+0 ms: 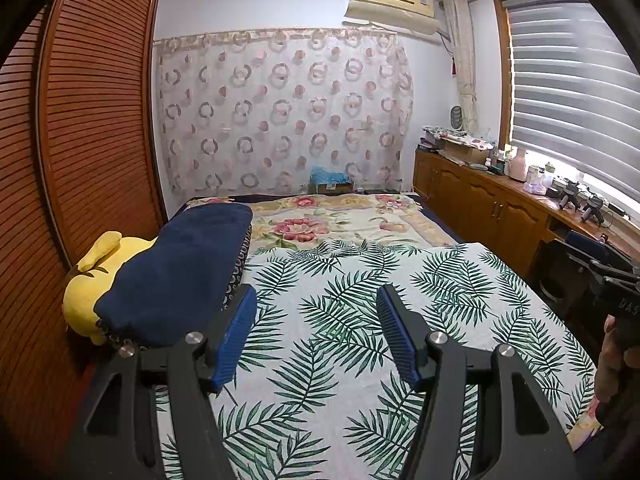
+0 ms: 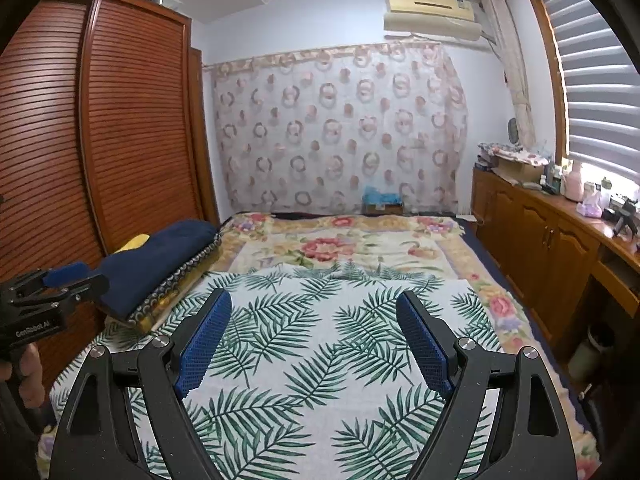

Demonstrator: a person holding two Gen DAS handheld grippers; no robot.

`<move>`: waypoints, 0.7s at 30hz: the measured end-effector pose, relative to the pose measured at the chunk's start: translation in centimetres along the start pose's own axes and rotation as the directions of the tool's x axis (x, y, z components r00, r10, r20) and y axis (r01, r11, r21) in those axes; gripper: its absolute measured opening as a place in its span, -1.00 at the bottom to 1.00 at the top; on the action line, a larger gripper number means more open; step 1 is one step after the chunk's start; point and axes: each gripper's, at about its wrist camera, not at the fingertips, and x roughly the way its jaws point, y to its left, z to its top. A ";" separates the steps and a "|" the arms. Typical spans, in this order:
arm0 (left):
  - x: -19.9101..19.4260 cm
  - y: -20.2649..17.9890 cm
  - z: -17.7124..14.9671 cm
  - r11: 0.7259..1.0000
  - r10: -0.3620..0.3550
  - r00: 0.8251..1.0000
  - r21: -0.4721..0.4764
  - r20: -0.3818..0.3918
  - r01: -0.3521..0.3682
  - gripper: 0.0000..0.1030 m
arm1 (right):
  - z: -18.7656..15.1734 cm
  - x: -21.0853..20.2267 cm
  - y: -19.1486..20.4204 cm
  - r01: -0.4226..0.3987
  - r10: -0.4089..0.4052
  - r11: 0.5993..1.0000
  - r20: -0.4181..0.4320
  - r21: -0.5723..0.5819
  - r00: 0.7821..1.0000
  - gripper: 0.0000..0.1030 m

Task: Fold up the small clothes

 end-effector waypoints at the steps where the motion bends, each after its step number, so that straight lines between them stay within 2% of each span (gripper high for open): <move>1: 0.0 0.0 0.0 1.000 0.000 1.000 -0.001 0.000 0.000 0.20 | 0.0 0.0 0.0 -0.001 0.001 1.000 0.000 0.001 1.000 0.67; 21: -0.7 0.2 0.3 1.000 0.010 1.000 -0.002 0.016 -0.010 0.20 | 0.0 -0.2 -0.3 0.003 -0.003 1.000 0.004 0.003 1.000 0.67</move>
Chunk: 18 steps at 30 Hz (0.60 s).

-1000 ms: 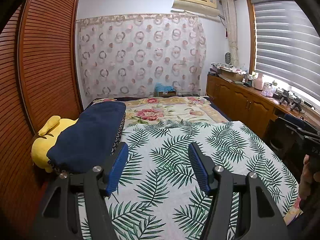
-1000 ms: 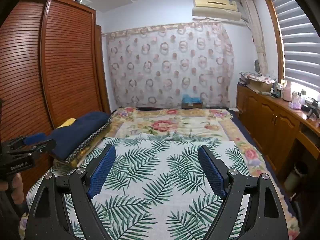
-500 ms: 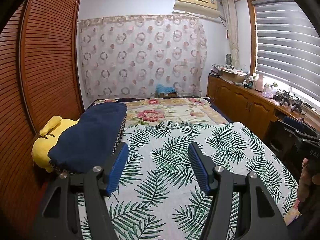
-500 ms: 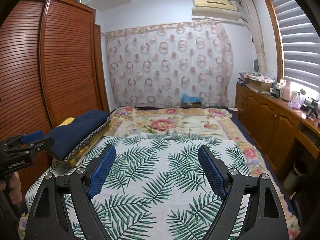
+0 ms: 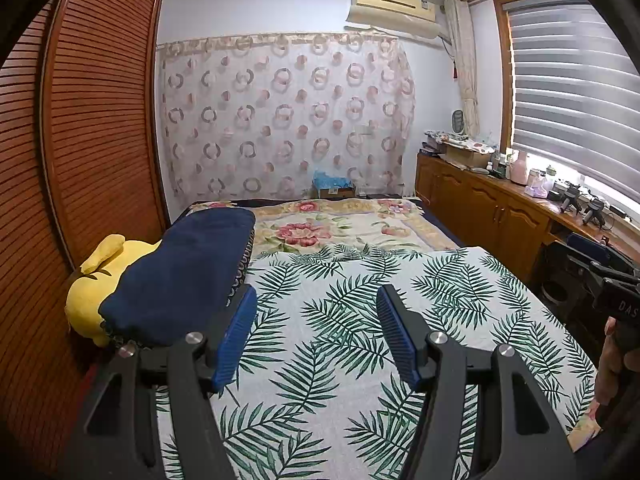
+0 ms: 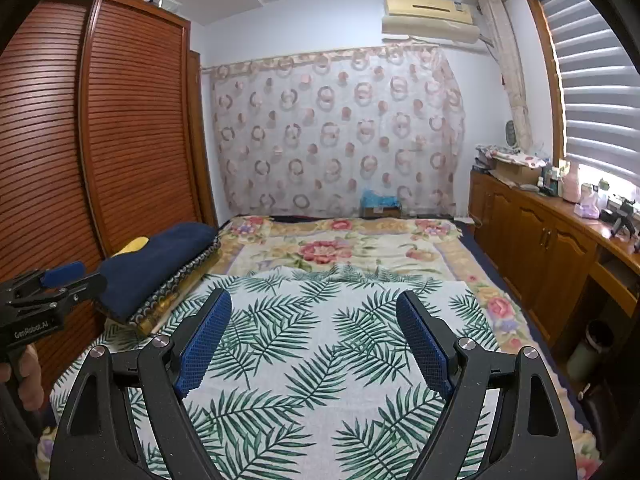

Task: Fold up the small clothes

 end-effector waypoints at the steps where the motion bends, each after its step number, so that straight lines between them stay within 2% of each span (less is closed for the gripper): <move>1: 0.0 0.0 -0.1 1.000 -0.001 1.000 -0.001 -0.001 0.001 0.20 | 0.0 -0.1 -0.1 0.001 -0.001 1.000 0.001 0.000 1.000 0.67; 18: 0.1 0.0 -0.2 1.000 -0.002 1.000 -0.001 0.000 0.002 0.20 | -0.1 -0.1 -0.3 0.000 0.000 1.000 0.000 0.001 1.000 0.68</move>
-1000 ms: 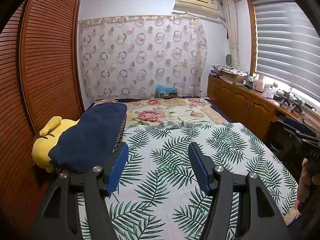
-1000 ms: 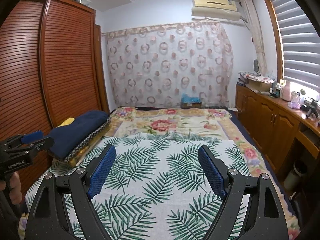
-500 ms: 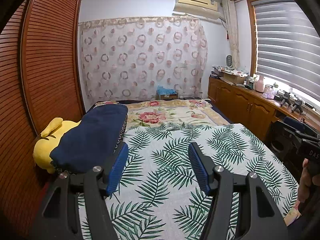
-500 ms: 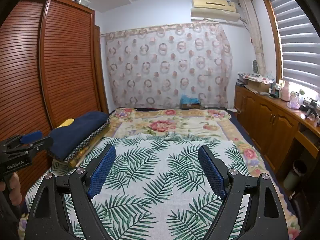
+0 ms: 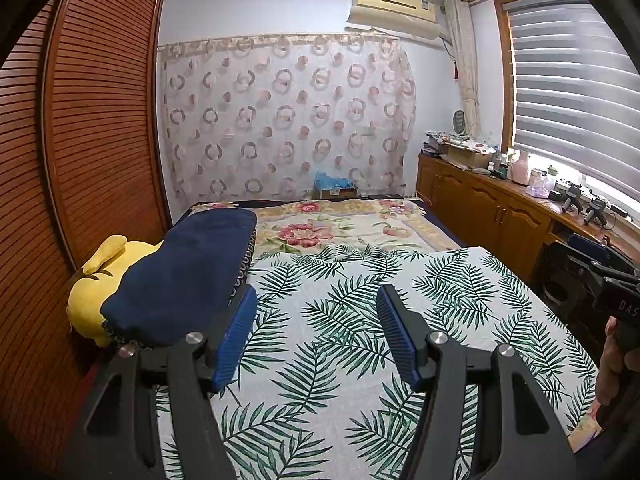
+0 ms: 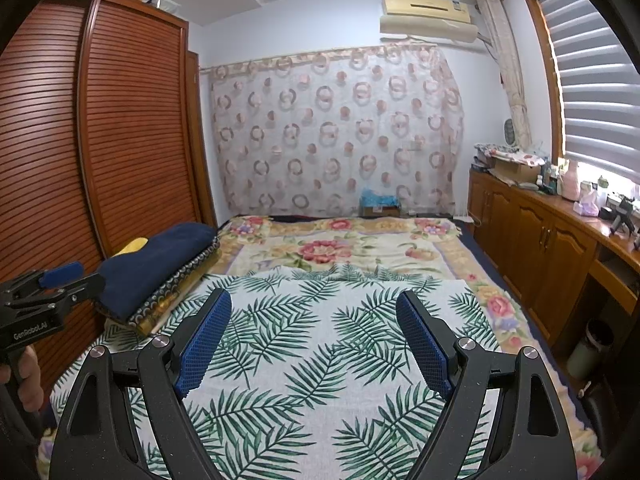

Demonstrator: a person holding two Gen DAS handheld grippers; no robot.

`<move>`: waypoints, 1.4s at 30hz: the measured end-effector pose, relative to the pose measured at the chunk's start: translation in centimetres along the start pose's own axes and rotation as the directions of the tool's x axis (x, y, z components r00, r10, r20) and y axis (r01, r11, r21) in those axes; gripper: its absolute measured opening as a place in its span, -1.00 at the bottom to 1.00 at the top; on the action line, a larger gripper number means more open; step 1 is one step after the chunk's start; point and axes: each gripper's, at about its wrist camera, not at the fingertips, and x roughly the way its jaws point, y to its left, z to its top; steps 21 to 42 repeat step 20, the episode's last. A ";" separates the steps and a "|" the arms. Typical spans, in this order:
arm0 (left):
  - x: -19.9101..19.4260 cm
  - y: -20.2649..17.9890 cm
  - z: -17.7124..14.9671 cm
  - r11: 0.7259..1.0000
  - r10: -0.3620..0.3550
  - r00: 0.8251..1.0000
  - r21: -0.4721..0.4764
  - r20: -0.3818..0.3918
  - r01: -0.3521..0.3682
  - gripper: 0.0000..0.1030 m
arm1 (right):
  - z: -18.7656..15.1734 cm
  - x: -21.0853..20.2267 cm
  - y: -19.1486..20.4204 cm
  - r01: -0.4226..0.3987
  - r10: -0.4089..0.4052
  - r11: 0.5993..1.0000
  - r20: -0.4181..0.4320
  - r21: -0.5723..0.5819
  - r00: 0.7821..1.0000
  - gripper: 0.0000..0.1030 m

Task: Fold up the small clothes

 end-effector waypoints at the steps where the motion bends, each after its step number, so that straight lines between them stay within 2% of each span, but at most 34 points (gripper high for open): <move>1: 0.0 0.0 0.0 1.000 0.000 1.000 0.000 0.000 0.000 0.20 | 0.0 0.0 0.1 -0.001 0.001 1.000 0.000 -0.001 1.000 0.68; 42: 0.0 0.1 -0.1 1.000 0.001 1.000 0.000 0.001 -0.001 0.20 | 0.0 0.0 0.0 -0.001 0.001 1.000 0.000 -0.001 1.000 0.68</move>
